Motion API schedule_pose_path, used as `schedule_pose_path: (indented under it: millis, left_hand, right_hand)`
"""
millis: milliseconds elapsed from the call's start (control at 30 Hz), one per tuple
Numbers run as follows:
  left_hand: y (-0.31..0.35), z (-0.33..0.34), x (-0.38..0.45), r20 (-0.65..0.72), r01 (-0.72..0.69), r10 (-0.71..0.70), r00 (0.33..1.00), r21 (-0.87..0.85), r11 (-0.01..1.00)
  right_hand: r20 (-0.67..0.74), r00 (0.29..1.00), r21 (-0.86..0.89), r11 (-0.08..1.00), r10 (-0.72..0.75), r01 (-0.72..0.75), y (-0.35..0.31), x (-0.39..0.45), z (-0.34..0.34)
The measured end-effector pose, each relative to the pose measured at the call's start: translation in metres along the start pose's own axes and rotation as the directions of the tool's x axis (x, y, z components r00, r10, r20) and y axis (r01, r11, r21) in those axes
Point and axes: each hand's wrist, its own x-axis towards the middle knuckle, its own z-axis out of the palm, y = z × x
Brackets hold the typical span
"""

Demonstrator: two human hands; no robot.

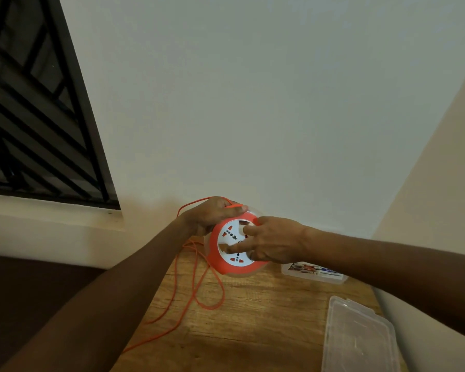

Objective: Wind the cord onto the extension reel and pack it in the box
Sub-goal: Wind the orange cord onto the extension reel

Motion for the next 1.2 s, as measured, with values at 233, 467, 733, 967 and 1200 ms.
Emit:
schedule_pose_path:
  millis: [233, 467, 733, 967, 1200]
  left_hand:
    - [0.009, 0.002, 0.003, -0.005, 0.005, -0.005, 1.0, 0.068, 0.998]
    - [0.02, 0.0, 0.002, -0.029, 0.036, -0.037, 0.999, -0.024, 0.999]
    - [0.01, 0.006, 0.004, -0.212, -0.082, 0.065, 0.975, -0.074, 0.994]
    - [0.009, -0.003, -0.001, -0.207, -0.086, 0.066, 0.976, -0.09, 0.992]
    - [0.012, 0.0, 0.004, -0.149, -0.056, 0.057, 0.987, 0.01, 0.998]
  right_hand:
    - [0.016, 0.994, 0.027, 0.994, 0.107, -0.107, -0.01, 0.004, 0.007]
    - [0.046, 0.941, 0.077, 0.938, 0.335, -0.338, -0.019, 0.018, 0.013]
    - [0.053, 0.796, 0.341, 0.738, 0.603, -0.582, -0.023, 0.028, 0.019]
    - [-0.065, 0.941, 0.304, 0.905, 0.332, -0.298, -0.001, 0.002, 0.03]
    - [-0.01, 0.974, 0.202, 0.954, 0.227, -0.22, -0.002, 0.005, 0.015]
